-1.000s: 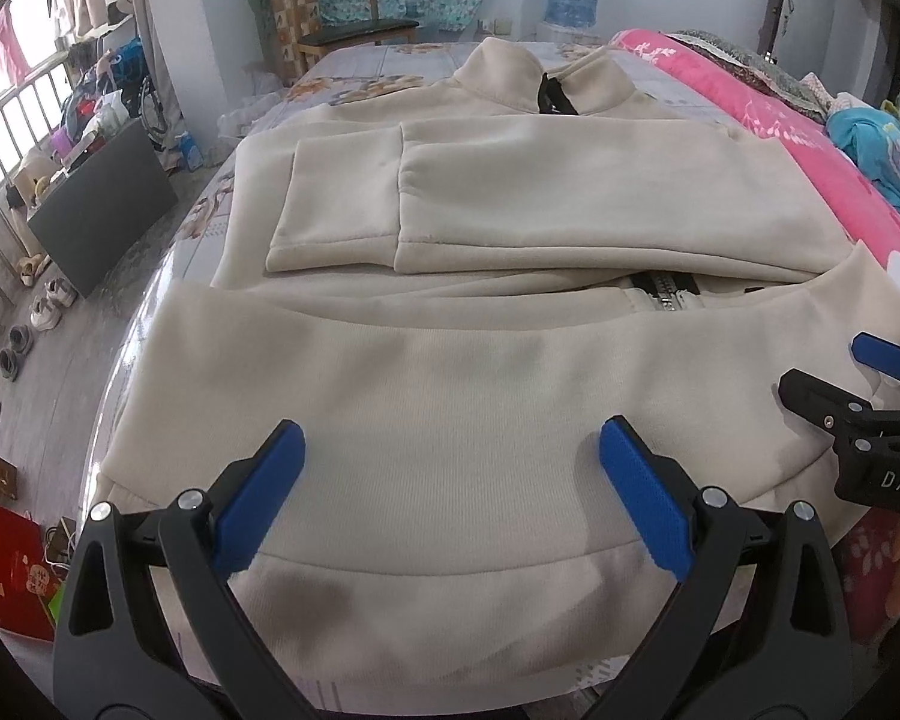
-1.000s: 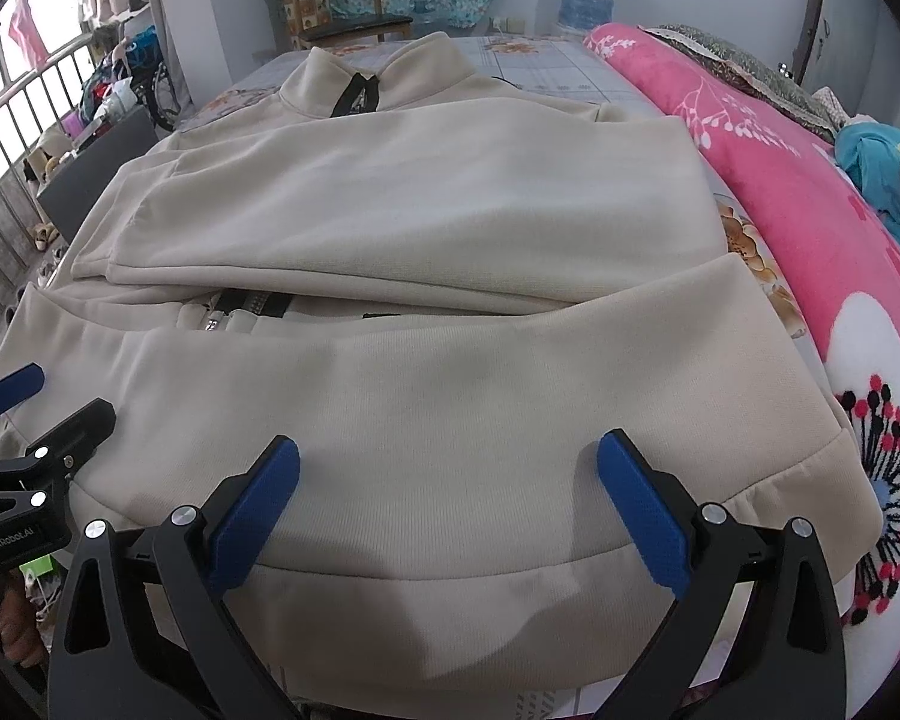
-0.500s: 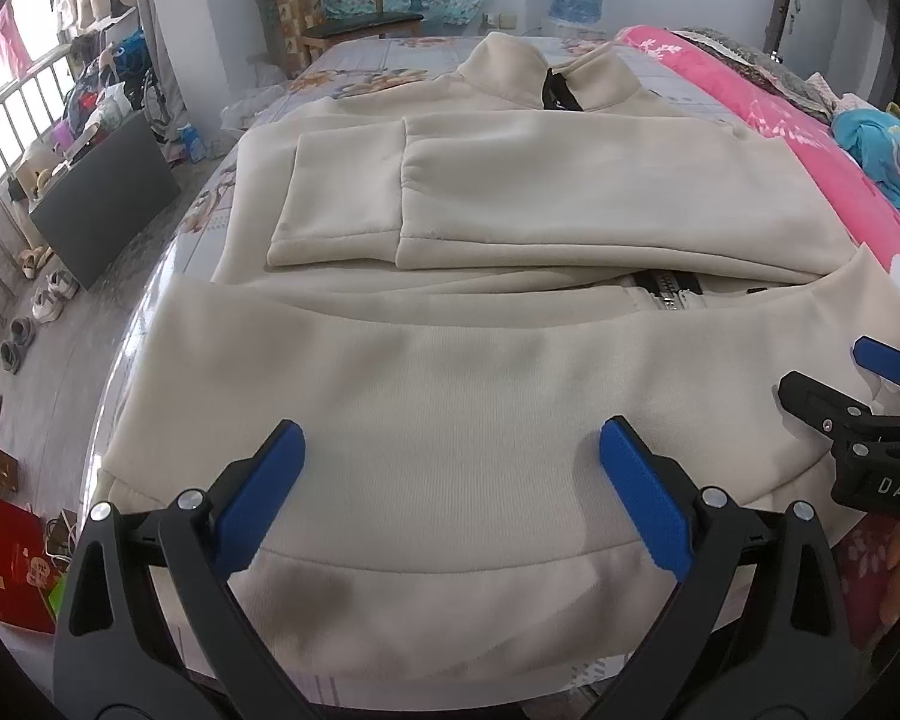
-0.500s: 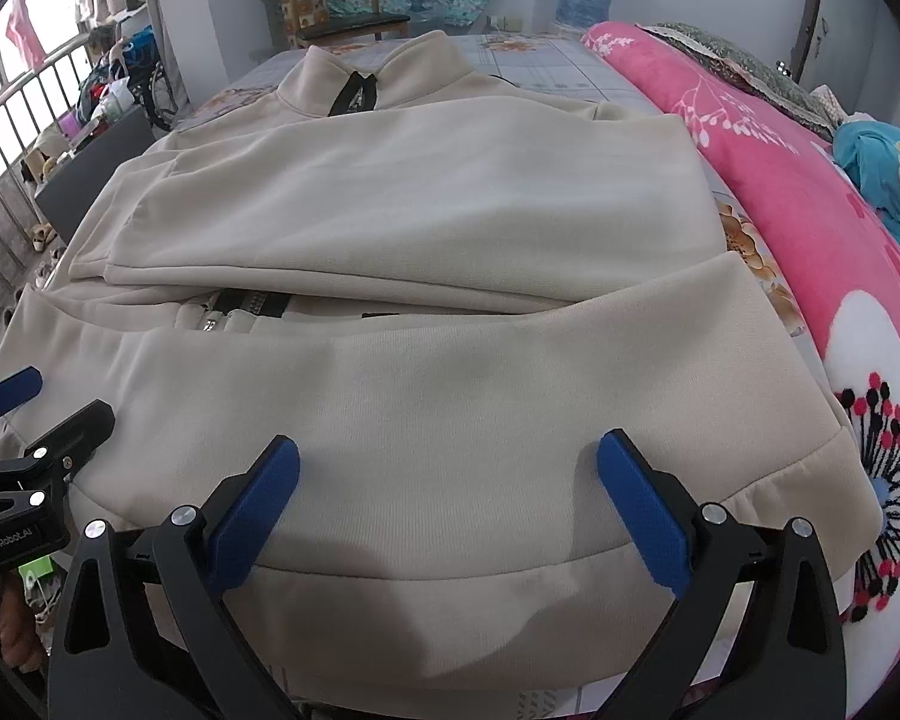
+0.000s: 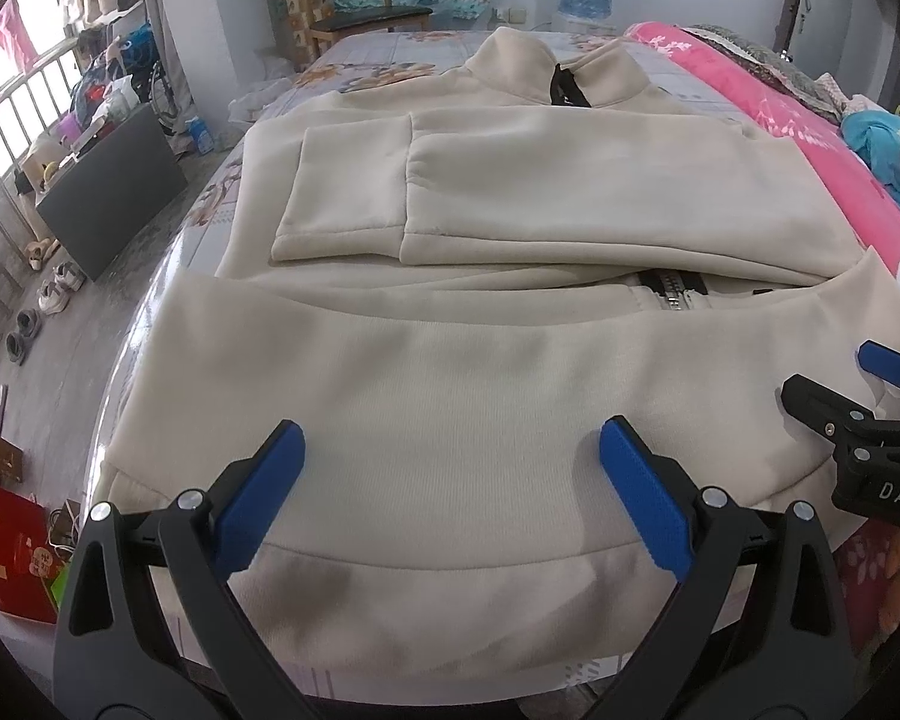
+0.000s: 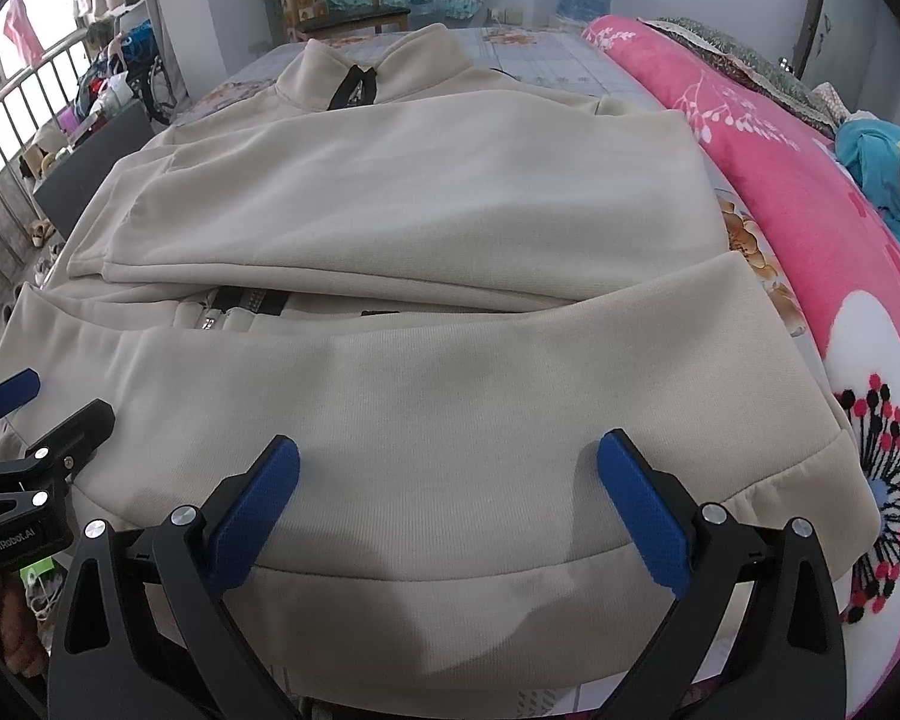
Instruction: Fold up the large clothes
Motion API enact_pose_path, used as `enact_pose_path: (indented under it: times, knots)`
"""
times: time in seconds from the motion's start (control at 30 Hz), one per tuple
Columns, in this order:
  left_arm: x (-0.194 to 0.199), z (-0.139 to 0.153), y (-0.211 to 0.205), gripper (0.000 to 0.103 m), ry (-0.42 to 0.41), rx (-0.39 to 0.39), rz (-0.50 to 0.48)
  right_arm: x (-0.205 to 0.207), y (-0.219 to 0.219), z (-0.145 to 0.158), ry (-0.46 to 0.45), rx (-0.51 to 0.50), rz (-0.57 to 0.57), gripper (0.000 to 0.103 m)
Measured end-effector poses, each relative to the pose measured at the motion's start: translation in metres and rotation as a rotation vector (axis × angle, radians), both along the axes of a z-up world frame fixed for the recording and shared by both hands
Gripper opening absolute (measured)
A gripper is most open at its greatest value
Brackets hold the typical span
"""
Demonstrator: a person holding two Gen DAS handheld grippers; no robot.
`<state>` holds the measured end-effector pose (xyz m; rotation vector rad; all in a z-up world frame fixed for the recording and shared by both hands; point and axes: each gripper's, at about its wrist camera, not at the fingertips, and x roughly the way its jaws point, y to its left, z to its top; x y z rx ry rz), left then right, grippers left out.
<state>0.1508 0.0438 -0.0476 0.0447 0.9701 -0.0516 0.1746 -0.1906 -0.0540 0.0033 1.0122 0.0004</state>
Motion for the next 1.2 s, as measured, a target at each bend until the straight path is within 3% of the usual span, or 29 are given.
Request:
enact_pose_path:
  times: [1.2]
  knots:
    - [-0.0002,0.0012,0.0001,0.096,-0.031,-0.004,-0.024,-0.0002,-0.0009,0.0017,0.007,0.002,0.029,0.097]
